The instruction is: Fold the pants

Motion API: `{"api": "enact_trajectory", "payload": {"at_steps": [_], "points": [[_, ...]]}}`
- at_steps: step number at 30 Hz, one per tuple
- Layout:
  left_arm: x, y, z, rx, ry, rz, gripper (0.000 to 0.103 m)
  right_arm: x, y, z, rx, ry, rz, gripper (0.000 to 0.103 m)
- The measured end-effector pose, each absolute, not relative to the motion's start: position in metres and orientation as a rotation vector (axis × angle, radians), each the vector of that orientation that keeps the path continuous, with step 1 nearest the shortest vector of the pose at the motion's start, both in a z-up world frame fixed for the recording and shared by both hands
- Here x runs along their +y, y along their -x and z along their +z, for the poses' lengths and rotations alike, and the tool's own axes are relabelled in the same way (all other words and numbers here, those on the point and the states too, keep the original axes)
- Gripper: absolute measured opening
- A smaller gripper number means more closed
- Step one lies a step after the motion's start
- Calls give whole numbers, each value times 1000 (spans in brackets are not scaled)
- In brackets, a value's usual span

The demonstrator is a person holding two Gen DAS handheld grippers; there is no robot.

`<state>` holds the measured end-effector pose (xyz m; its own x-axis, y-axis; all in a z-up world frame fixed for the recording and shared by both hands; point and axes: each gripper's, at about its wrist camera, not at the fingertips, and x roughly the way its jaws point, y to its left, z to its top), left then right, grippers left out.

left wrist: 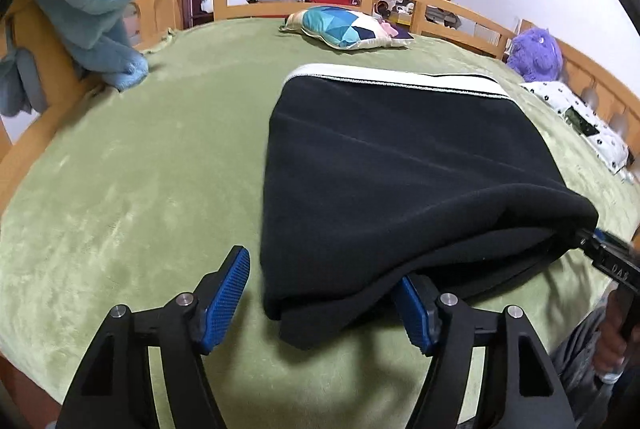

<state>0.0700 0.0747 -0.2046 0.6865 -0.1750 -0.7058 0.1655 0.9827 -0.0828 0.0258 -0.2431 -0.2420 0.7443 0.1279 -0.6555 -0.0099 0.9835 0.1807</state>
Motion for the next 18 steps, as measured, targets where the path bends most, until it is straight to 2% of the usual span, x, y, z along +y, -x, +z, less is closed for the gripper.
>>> {"api": "enact_trajectory", "payload": {"at_steps": [1,2,3,4,5,8,13,14,17,18], "points": [[71,-72,-208,807,-2,-186,52,-243,-27,-244,735,-182,77,58],[69,-73,-210,804,-41,-165,37,-241,-31,-248,757,-181,82,51],[69,-71,-209,784,-78,-160,14,-239,-34,-250,778,-168,87,20],[75,-67,-204,755,-76,-167,13,-235,-35,-252,791,-124,108,12],[88,-65,-199,733,-23,-163,12,-236,-33,-249,764,-95,100,9],[114,-68,-198,750,72,-209,12,-265,-16,-230,636,-244,125,9],[102,-63,-220,782,-11,-171,12,-251,-30,-263,768,-90,86,10],[104,-62,-220,793,4,-184,14,-256,-30,-270,784,-112,99,13],[111,-51,-211,801,6,-236,22,-273,-23,-264,792,-195,100,42],[112,-43,-204,778,-10,-258,27,-276,-18,-258,788,-193,99,49]]}}
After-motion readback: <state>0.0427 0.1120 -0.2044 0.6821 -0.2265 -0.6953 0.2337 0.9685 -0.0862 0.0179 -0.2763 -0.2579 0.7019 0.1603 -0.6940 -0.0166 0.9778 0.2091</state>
